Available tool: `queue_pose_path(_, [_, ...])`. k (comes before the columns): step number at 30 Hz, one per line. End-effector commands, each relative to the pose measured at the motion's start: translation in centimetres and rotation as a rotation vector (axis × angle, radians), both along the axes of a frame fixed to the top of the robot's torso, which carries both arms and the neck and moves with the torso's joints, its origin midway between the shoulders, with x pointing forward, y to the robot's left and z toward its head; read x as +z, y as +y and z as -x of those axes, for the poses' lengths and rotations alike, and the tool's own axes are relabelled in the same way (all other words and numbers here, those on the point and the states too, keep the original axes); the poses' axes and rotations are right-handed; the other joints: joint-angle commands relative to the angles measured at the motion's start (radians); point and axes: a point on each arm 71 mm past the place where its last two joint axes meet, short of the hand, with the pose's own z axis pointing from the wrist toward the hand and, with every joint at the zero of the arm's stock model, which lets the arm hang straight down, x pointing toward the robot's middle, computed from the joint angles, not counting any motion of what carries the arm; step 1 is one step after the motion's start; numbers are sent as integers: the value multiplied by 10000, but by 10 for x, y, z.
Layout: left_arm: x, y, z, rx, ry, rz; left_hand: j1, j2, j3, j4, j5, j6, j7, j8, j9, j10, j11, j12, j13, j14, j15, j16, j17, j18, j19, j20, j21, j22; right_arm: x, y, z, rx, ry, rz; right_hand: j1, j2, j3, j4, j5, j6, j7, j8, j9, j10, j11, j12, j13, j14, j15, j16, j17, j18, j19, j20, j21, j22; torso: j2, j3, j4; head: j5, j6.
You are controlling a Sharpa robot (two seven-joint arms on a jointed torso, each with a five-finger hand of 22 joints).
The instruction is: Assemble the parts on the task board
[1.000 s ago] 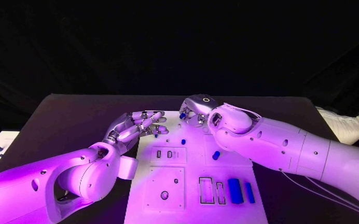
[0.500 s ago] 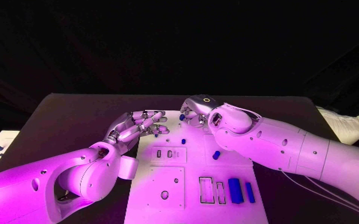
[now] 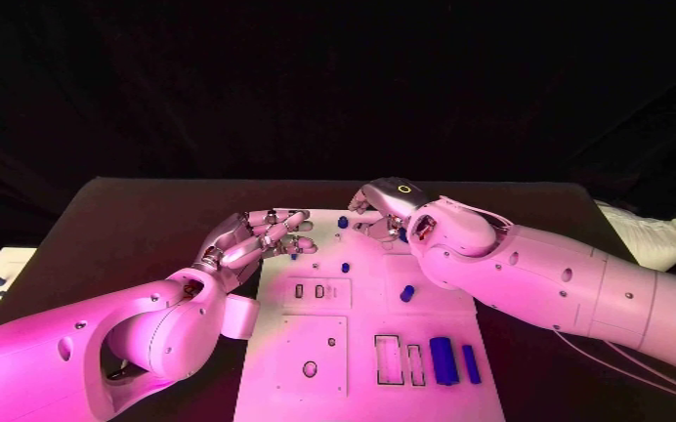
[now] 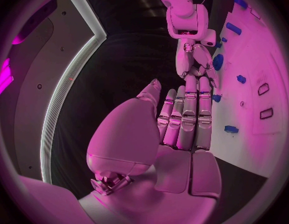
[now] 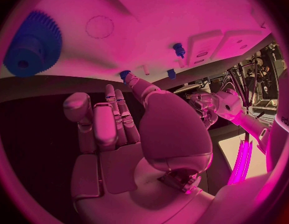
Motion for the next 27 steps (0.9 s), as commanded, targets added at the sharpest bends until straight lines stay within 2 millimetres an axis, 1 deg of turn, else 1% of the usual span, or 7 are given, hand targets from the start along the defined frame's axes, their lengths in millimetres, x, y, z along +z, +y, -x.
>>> queue_pose_path(1, [2,0,0,-98,-69,92,84,11,19,-54,-5,-8,65,-55,-16,-5,59,-55,-11,52,11,-63,20,109,71,10,-47,-13,7,-12,5,-228,72,-598,55,-34,-52,19,101,-33,16,5,8,255,-31,98,20,113,37,-34,-9,31,-1,5,-23,24,-34,31,-80,25,18])
queue_pose_path(5, [1,1,0,-68,-50,88,84,11,19,-54,-5,-8,65,-55,-16,-5,59,-55,-11,52,11,-63,20,109,71,10,-47,-13,17,-39,11,-851,636,-691,-108,-198,-233,263,32,-281,60,-36,-30,1150,-142,473,154,165,-67,82,194,-25,212,-16,124,303,-95,59,-164,2,2])
queue_pose_path(10, [0,1,-1,-50,-28,92,84,11,19,-54,-5,-8,65,-55,-16,-5,59,-55,-11,52,11,-63,20,109,71,10,-47,-13,22,-71,18,-1659,1237,-428,-178,-609,-821,572,217,-497,-221,-7,-21,2750,-532,1275,683,337,-382,546,1016,-176,782,-227,575,1124,-163,101,-272,-23,-25])
queue_pose_path(15, [0,0,-2,-81,-10,112,84,11,19,-54,-5,-8,65,-55,-16,-5,59,-55,-11,52,11,-63,20,109,71,10,-47,-13,20,-93,17,-2352,1753,-23,142,-690,-2351,1227,566,-647,-425,27,13,3494,-764,2806,2224,531,-599,1181,2167,-345,1309,-480,1013,1927,-195,129,-334,-43,-43])
queue_pose_path(18, [0,-1,-2,-96,-7,121,85,11,20,-55,-5,-8,64,-56,-16,-4,59,-56,-11,53,11,-64,21,109,71,10,-47,-13,18,-102,15,-2730,1927,111,677,-438,-3413,2089,799,-658,-404,48,49,3067,-734,6493,6241,626,-609,1628,3014,-430,1520,-450,1229,2316,-202,147,-338,-42,-60])
queue_pose_path(22, [0,0,-2,-59,-33,121,87,13,26,-61,-6,-7,63,-59,-16,-2,59,-61,-10,55,11,-71,26,109,71,10,-47,-14,16,-110,11,-3203,2093,166,901,-531,-3927,3024,1119,-644,-319,55,76,3122,-666,10006,9938,717,-511,1957,3699,-501,1719,-345,1434,2701,-193,121,-322,-48,-50])
queue_pose_path(27, [0,-1,-3,-62,-36,124,92,20,35,-68,-4,1,60,-59,-14,6,56,-62,-9,59,9,-76,31,110,73,9,-47,-15,11,-109,5,-3379,2364,59,890,-342,-4032,3110,1201,-624,-277,67,95,3471,-579,11766,11788,797,-411,2172,4192,-535,1894,-319,1601,3027,-187,127,-308,-34,-66])
